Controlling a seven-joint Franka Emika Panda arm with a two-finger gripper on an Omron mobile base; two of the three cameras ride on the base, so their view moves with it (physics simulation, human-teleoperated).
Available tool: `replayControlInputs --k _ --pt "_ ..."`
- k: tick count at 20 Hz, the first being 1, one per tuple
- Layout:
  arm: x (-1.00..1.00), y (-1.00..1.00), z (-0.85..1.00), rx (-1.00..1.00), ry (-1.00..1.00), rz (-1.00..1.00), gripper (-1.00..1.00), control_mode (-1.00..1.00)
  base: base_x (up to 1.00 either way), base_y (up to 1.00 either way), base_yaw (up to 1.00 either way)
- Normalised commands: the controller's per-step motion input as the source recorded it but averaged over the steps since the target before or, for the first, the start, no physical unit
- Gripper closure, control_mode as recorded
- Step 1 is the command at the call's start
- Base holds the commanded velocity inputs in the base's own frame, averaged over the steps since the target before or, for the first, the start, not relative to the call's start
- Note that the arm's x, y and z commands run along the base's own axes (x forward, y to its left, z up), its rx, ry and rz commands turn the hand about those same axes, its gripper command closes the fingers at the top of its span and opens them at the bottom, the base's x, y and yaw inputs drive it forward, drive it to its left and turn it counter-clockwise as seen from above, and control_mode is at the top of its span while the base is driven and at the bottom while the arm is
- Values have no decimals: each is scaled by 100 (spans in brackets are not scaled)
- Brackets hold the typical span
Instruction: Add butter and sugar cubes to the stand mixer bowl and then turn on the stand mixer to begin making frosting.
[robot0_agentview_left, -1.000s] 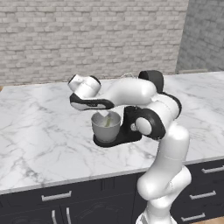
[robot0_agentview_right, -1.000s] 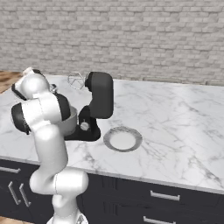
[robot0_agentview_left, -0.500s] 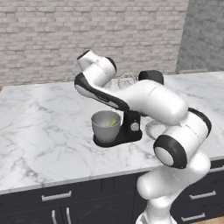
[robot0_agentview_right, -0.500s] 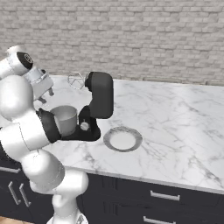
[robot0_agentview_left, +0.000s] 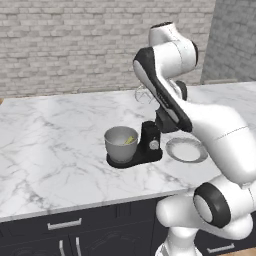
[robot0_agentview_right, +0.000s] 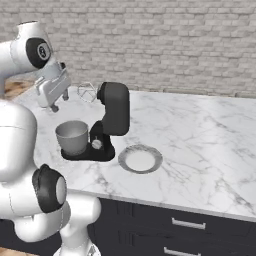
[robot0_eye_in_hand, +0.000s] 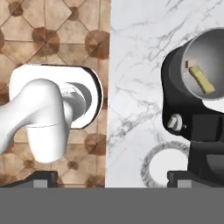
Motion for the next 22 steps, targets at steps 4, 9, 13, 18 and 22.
replayControlInputs --k 4,9,13,18,22 --pt "-20 -100 60 25 0 0 -100 -100 0 0 0" --pt "10 -100 14 31 0 0 -100 -100 0 0 0" --pt "31 -100 -19 32 -6 2 -100 -100 0 0 0" --pt "16 -67 -59 28 -24 3 -100 -100 0 0 0" --pt "22 -29 -81 16 -24 0 -100 -100 0 0 0"
